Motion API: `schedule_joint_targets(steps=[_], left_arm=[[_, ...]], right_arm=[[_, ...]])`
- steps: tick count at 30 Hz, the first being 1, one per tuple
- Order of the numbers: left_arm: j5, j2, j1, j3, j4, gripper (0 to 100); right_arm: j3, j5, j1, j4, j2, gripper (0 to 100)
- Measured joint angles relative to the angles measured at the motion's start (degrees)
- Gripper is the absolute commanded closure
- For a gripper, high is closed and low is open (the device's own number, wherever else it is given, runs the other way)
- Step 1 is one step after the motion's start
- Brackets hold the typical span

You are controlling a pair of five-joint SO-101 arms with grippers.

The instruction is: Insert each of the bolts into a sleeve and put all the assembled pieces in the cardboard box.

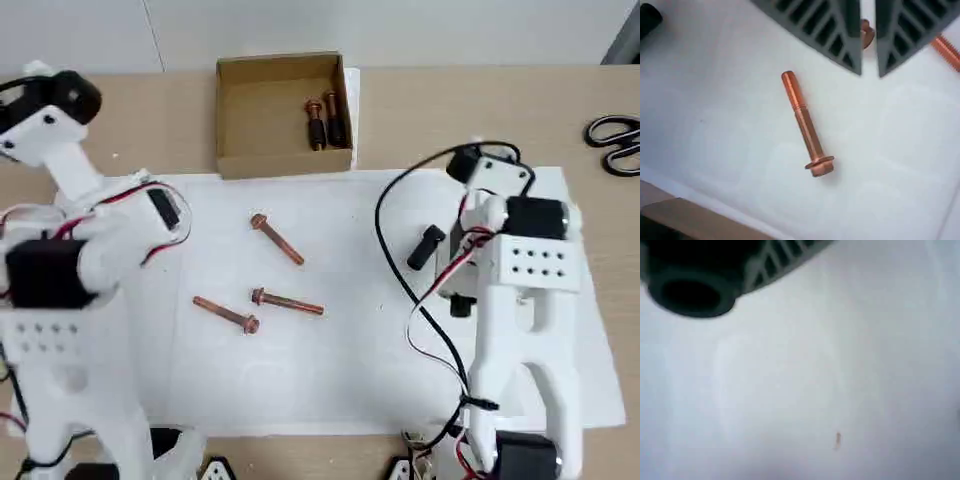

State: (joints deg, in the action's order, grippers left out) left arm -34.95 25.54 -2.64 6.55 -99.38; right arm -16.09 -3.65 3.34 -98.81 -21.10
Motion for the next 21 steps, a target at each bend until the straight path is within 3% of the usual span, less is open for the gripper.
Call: schedule_joint_targets(steps=[6, 12, 21], left_arm=[[-3.78, -12.22, 1.14, 0.09, 0.0, 99], [-7.3, -24.44, 7.82, 0.79, 0.0, 99], [-8.7, -36.48, 14.24, 11.69, 0.26, 99]], right_arm=[[-2.81, 0.0, 0.7, 0.0, -0.79, 99.7], [-2.81, 0.0, 0.7, 0.0, -0.79, 99.7], [-2.81, 0.0, 0.7, 0.0, -0.79, 99.7]])
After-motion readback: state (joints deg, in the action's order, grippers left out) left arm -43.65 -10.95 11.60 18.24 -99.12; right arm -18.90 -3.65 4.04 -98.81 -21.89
